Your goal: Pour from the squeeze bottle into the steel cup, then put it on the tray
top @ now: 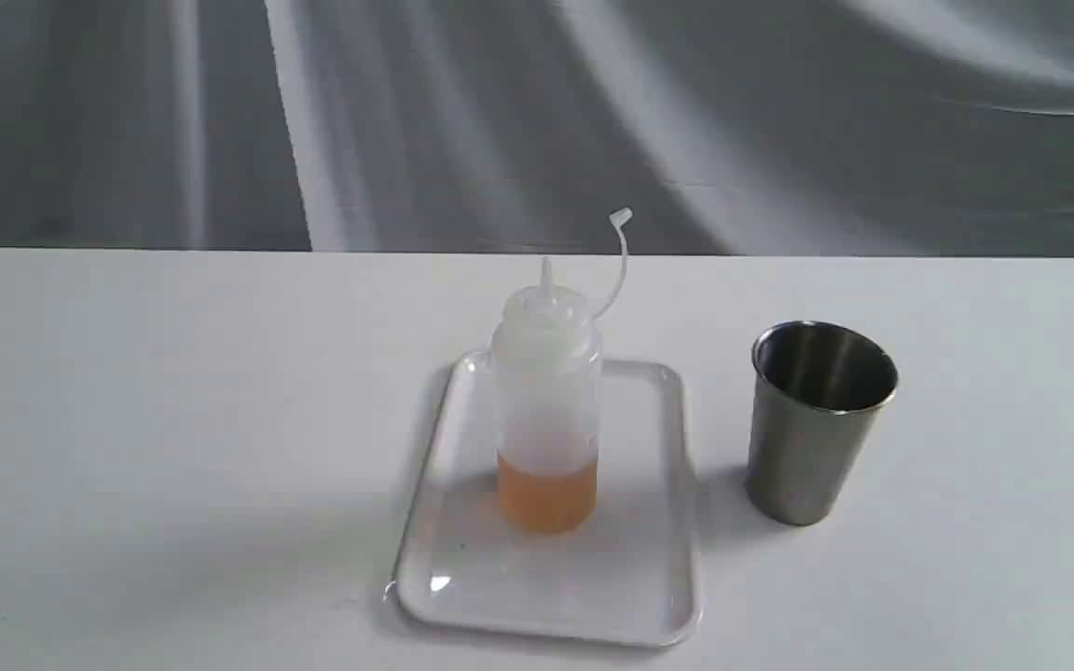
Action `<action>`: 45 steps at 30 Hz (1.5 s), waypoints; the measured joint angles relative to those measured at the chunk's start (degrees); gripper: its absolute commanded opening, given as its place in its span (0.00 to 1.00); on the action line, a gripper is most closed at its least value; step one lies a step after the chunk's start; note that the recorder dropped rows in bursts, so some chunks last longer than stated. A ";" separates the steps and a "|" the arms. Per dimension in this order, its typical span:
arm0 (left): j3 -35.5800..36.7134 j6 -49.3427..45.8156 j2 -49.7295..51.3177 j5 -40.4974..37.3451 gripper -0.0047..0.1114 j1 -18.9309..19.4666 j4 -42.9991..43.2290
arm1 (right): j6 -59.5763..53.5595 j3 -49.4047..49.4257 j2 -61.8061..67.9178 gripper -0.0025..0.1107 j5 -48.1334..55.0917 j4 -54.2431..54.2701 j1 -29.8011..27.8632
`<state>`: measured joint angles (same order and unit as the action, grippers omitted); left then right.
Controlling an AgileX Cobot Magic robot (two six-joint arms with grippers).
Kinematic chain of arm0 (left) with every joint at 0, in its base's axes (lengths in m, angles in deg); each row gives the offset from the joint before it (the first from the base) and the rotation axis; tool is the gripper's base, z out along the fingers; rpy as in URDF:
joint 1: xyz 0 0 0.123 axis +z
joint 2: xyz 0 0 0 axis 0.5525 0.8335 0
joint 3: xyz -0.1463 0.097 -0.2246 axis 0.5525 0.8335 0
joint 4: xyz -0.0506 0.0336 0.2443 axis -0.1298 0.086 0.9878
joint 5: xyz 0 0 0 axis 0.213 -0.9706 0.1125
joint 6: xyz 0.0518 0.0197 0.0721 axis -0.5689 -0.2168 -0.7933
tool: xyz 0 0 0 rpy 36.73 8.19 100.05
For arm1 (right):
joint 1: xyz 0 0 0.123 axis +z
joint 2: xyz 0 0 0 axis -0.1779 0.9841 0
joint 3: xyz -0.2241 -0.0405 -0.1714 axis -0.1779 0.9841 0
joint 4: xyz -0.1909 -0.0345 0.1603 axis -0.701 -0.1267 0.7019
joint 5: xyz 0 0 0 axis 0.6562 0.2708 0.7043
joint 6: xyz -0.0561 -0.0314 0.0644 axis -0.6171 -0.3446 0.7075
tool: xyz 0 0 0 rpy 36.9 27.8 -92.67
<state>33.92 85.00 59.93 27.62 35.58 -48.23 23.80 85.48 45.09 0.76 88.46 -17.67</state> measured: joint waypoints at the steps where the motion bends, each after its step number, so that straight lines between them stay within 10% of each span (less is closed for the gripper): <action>1: 0.00 0.00 0.00 0.00 0.11 0.00 0.00 | 0.00 0.00 0.00 0.02 0.95 0.00 0.00; 45: 0.00 0.00 0.00 0.00 0.11 0.00 0.00 | 1.21 0.00 0.00 0.02 5.42 0.00 0.00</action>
<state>33.92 85.00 59.93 27.62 35.58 -48.23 25.00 85.48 45.09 6.18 88.46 -17.67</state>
